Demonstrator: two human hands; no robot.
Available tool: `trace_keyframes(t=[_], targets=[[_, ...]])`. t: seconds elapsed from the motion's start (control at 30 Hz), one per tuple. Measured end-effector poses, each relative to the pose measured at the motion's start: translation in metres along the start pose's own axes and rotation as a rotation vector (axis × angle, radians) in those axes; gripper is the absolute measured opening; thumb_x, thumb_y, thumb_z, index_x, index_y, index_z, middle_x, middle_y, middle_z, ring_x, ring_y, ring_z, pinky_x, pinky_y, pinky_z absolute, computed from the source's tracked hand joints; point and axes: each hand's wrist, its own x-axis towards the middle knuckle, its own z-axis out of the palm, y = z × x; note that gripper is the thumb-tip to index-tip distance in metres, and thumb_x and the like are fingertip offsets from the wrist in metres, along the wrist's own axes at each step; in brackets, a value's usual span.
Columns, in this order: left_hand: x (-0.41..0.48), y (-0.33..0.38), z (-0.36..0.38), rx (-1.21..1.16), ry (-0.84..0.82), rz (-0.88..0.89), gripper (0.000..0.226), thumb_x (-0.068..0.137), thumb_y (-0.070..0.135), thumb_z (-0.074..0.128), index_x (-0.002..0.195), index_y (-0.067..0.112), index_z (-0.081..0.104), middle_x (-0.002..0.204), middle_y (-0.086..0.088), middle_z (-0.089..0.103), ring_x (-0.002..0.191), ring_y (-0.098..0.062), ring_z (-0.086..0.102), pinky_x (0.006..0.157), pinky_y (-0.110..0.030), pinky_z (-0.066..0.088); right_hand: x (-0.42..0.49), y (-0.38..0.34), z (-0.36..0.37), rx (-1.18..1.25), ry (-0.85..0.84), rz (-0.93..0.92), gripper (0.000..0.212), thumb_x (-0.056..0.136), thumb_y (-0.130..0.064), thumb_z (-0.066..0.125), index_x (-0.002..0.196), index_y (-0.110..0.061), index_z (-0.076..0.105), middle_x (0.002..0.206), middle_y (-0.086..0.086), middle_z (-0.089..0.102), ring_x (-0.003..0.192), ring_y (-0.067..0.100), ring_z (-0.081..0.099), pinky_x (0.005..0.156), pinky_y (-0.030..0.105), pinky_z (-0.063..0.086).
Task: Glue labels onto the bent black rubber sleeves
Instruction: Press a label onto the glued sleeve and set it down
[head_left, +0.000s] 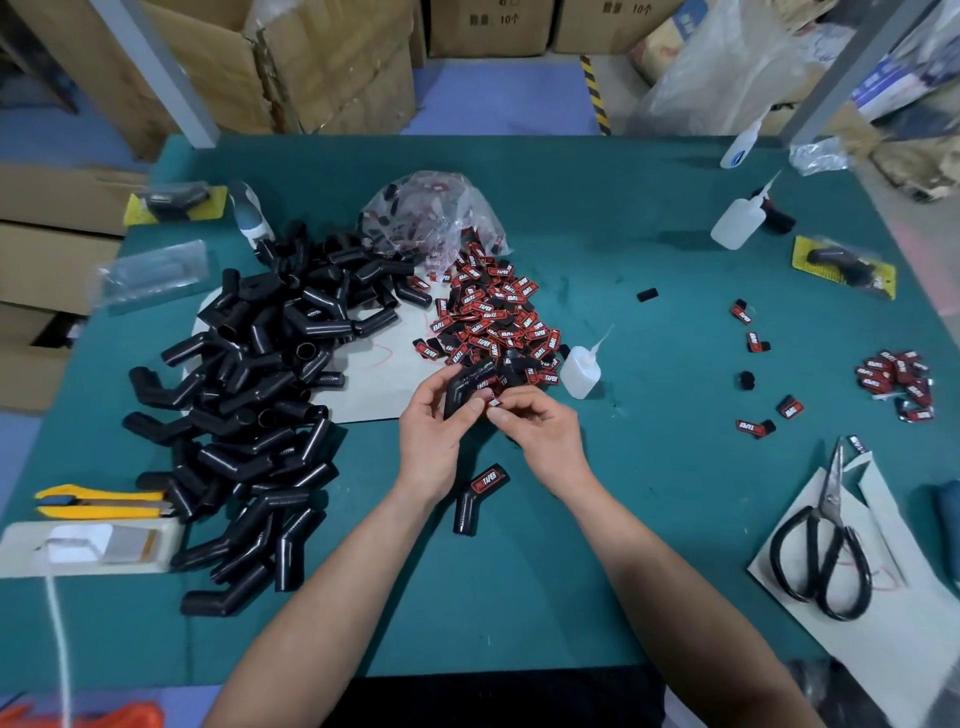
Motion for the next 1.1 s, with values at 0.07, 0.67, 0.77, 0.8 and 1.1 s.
trace_keyframes(t=[0.07,0.67,0.77,0.8,1.1], targets=[[-0.001,0.0,0.001,0.028,-0.008,0.001,0.046,0.08,0.0,0.077,0.121,0.019,0.066,0.108,0.001,0.079,0.1,-0.018,0.076,0.09,-0.025,0.057,0.002,0.0,0.0,-0.039,-0.025,-0.048,0.026,0.083,0.01,0.076,0.079,-0.015,0.071,0.091,0.004,0.067,0.083,0.006,0.064,0.083,0.02,0.051],[-0.001,-0.002,-0.006,0.303,-0.008,0.02,0.05,0.082,-0.004,0.081,0.125,0.02,0.07,0.111,-0.006,0.078,0.104,-0.023,0.075,0.101,-0.036,0.056,0.0,0.005,-0.009,-0.632,-0.046,-0.474,0.018,0.087,-0.005,0.074,0.099,-0.017,0.074,0.092,-0.009,0.065,0.072,0.003,0.058,0.068,0.021,0.051],[-0.001,-0.001,-0.005,0.337,0.009,0.025,0.051,0.082,-0.001,0.082,0.12,0.031,0.072,0.114,-0.006,0.077,0.108,-0.023,0.073,0.104,-0.042,0.055,-0.001,0.001,-0.008,-0.701,-0.03,-0.591,0.016,0.088,-0.001,0.071,0.1,-0.009,0.076,0.098,-0.001,0.068,0.082,0.011,0.066,0.072,0.028,0.058],[-0.001,-0.001,-0.005,0.353,0.012,0.035,0.051,0.081,0.0,0.082,0.117,0.035,0.072,0.116,-0.006,0.076,0.11,-0.024,0.072,0.105,-0.043,0.054,-0.001,0.0,-0.007,-0.714,-0.029,-0.623,0.018,0.088,0.0,0.071,0.102,-0.008,0.077,0.098,0.002,0.069,0.085,0.014,0.068,0.074,0.03,0.059],[-0.002,0.001,-0.003,0.367,0.029,0.056,0.046,0.09,0.002,0.076,0.123,0.033,0.068,0.116,0.007,0.076,0.109,-0.011,0.071,0.103,-0.034,0.055,0.006,0.0,-0.019,-0.89,-0.036,-0.738,0.015,0.09,-0.008,0.076,0.103,-0.002,0.077,0.097,0.008,0.074,0.088,0.027,0.069,0.08,0.038,0.058]])
